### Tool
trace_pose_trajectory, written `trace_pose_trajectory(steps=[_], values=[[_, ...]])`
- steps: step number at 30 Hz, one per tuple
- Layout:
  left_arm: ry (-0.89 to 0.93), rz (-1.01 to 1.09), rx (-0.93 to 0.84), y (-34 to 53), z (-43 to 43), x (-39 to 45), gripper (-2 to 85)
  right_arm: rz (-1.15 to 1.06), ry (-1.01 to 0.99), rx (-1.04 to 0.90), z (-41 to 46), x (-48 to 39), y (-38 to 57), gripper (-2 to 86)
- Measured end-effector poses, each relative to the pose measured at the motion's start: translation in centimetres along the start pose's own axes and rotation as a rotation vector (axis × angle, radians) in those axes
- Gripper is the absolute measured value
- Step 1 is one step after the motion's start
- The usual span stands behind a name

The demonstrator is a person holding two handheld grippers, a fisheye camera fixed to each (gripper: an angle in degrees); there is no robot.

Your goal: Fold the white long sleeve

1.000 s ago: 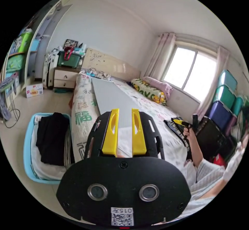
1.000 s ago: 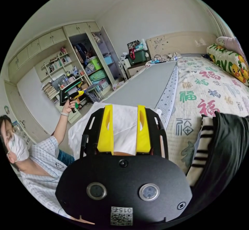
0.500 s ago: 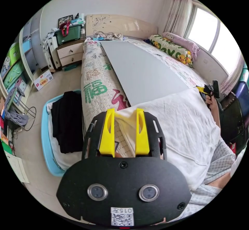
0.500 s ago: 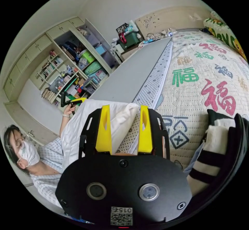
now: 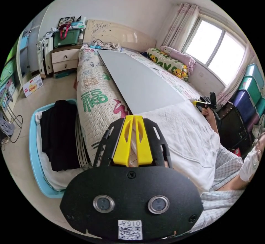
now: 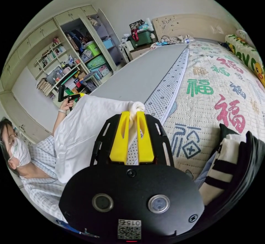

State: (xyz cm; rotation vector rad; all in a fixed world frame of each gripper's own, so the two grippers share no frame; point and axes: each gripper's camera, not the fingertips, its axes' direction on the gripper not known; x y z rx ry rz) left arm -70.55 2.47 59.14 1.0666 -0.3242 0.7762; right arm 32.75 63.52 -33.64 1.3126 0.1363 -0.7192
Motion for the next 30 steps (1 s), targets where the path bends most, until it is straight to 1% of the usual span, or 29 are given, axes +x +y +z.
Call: trace_pose_trajectory(steps=[2,5,8,12,14,16,18,19,21,22,23,24,26,28,30], values=[[-0.035,-0.005,0.077,0.6,-1.0,0.6,0.3,-0.025,0.058,0.064,0.1,-1.7,0.3,5.1],[-0.07,-0.002,0.154,1.4,-1.9,1.0,0.0,-0.013,0.102,0.099,0.8,-2.9,0.3,4.9],[-0.11,0.01,0.188,1.7,-1.6,1.5,-0.1,0.0,0.141,0.109,1.8,-3.7,-0.2,4.7],[-0.171,0.06,0.132,2.2,0.1,2.2,-0.1,-0.033,0.243,0.059,4.2,-5.5,-0.4,4.8],[-0.148,0.044,0.123,2.9,0.6,1.5,0.2,-0.055,0.303,-0.006,6.7,-6.7,0.1,5.1],[-0.118,0.007,0.131,3.7,0.4,0.4,0.7,-0.069,0.31,-0.03,7.6,-7.5,0.3,5.9],[-0.089,-0.036,0.159,4.8,-0.4,-1.1,1.7,-0.05,0.301,0.009,7.3,-7.7,0.9,7.6],[-0.049,-0.063,0.183,5.5,-1.0,-2.3,2.9,-0.01,0.284,0.057,6.5,-7.4,1.5,9.3],[0.019,-0.1,0.214,6.5,-1.7,-3.9,5.5,0.05,0.218,0.175,4.7,-6.7,3.1,9.4],[0.044,-0.118,0.228,7.0,-1.9,-4.7,6.0,0.09,0.175,0.267,3.1,-6.1,4.2,9.1],[0.046,-0.128,0.215,7.3,-1.7,-5.3,6.4,0.121,0.156,0.339,1.5,-6.1,5.2,8.7],[0.037,-0.129,0.197,7.4,-1.4,-5.6,6.6,0.127,0.152,0.371,0.7,-6.5,5.6,8.5],[-0.004,-0.128,0.112,7.3,0.0,-6.2,7.1,0.02,0.201,0.446,-1.6,-10.6,6.7,7.9],[0.026,-0.142,0.066,7.2,1.2,-7.0,7.5,-0.079,0.293,0.423,-2.1,-15.2,6.8,7.7],[0.052,-0.155,0.041,7.2,1.9,-7.8,7.9,-0.18,0.324,0.38,-1.7,-20.2,6.7,7.8]])
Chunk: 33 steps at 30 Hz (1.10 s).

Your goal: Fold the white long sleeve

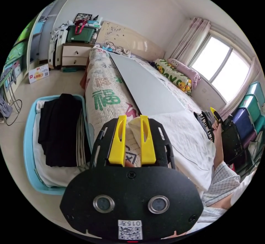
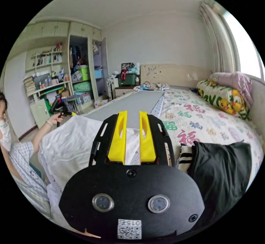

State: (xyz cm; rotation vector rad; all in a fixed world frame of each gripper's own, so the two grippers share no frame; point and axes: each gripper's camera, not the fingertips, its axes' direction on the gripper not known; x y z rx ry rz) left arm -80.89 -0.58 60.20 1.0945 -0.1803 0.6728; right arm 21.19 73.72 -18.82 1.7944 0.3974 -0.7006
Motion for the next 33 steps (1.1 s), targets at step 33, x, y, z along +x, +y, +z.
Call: trace_pose_trajectory(steps=[33], values=[[-0.249,0.209,0.02,-7.7,-9.0,1.4,1.6,-0.513,-0.523,-0.309,7.9,-37.2,3.4,-0.6]])
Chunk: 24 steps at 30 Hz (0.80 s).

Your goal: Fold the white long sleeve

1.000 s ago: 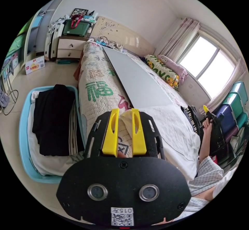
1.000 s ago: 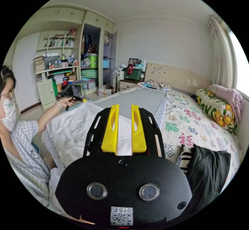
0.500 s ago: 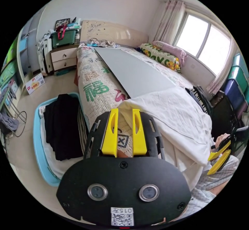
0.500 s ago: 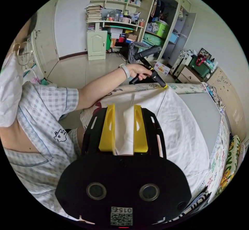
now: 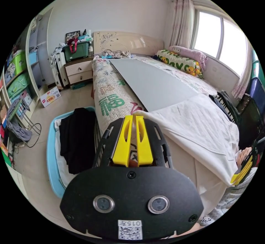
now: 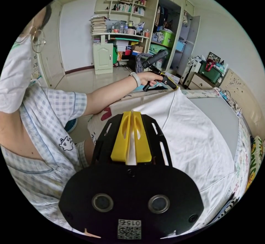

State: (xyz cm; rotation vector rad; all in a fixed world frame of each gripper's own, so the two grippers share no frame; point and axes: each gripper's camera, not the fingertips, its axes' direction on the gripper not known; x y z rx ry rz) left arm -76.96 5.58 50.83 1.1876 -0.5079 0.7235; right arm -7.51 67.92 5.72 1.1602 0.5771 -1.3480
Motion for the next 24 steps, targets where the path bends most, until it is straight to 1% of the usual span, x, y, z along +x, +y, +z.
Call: trace_pose_trajectory(steps=[3,5,8,11,15,18,20,21,23,24], values=[[-0.008,-0.006,-0.036,-1.4,0.0,-1.2,1.3,-0.029,0.017,-0.061,1.1,-0.5,0.2,-0.6],[-0.034,0.013,-0.094,-2.8,0.8,-1.5,1.4,-0.038,0.037,-0.111,2.5,-0.9,0.1,-0.1],[-0.05,0.022,-0.116,-4.6,0.5,-2.2,2.1,-0.056,0.097,-0.123,3.1,-1.9,0.0,1.0],[-0.037,0.0,-0.11,-6.2,-0.6,-3.7,4.1,-0.03,0.111,-0.113,2.9,-1.6,0.2,3.3],[-0.021,-0.034,-0.023,-8.4,-4.8,-5.4,7.5,0.009,0.026,-0.027,-0.2,0.1,1.4,6.7],[-0.029,0.005,0.112,-10.5,-9.8,-4.7,7.5,0.037,0.084,0.045,-3.5,1.0,3.0,7.3],[0.083,0.157,0.18,-12.4,-12.3,-2.3,6.8,0.017,0.177,0.055,-5.0,1.0,4.2,7.8],[0.134,0.205,0.192,-12.9,-12.7,-1.6,6.8,0.008,0.191,0.055,-5.3,0.9,4.4,8.0],[0.418,0.449,0.237,-14.7,-14.1,1.3,7.2,-0.016,0.199,0.066,-6.1,1.1,5.6,8.7],[0.49,0.523,0.243,-15.0,-14.4,2.2,7.3,-0.023,0.189,0.068,-6.3,1.2,5.8,8.7]])
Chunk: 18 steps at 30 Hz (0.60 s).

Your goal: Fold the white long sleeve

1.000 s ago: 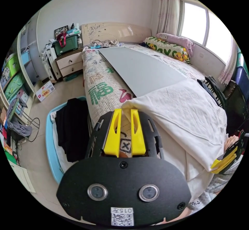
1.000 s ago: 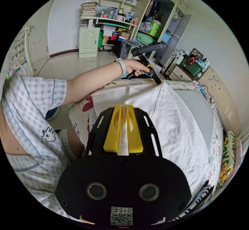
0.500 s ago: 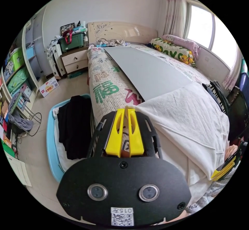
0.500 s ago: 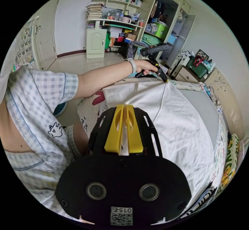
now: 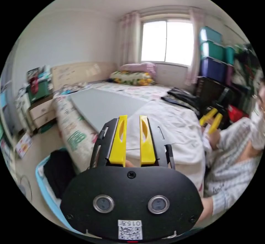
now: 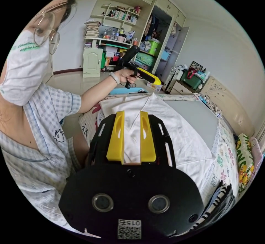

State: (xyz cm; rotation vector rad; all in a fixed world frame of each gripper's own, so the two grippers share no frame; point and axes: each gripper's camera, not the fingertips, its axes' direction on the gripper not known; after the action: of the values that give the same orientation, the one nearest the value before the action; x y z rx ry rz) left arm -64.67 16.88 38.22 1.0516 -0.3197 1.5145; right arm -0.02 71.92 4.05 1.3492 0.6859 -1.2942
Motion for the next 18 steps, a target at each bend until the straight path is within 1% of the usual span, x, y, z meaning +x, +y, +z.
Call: trace_pose_trajectory(steps=[1,2,3,5,8,11,14,16,18], values=[[0.133,0.147,0.001,-1.3,0.2,1.7,7.4,-0.019,-0.032,-0.001,-0.3,0.2,0.5,8.7],[0.217,0.301,-0.012,-2.3,0.1,3.8,7.4,-0.044,-0.071,-0.007,-0.5,0.3,1.0,8.6],[0.238,0.369,-0.02,-2.7,0.1,4.9,7.4,-0.056,-0.089,-0.008,-0.5,0.3,1.2,8.5],[0.293,0.587,-0.071,-4.3,-0.2,8.4,7.2,-0.097,-0.14,-0.017,-0.2,0.2,1.7,8.2],[0.32,0.689,-0.121,-6.8,-0.9,10.1,6.4,-0.139,-0.16,-0.09,1.3,0.0,1.9,8.1],[0.326,0.692,-0.17,-7.8,-1.6,10.4,5.8,-0.169,-0.198,-0.149,2.8,0.1,2.2,8.1],[0.304,0.642,-0.249,-6.3,-1.4,9.9,6.2,-0.194,-0.206,-0.18,3.9,0.4,2.7,7.7],[0.291,0.587,-0.269,-5.4,-1.5,8.5,6.4,-0.182,-0.195,-0.177,4.1,0.9,3.0,6.7],[0.303,0.56,-0.249,-6.0,-2.6,7.0,6.0,-0.17,-0.2,-0.18,4.3,1.4,3.2,5.8]])
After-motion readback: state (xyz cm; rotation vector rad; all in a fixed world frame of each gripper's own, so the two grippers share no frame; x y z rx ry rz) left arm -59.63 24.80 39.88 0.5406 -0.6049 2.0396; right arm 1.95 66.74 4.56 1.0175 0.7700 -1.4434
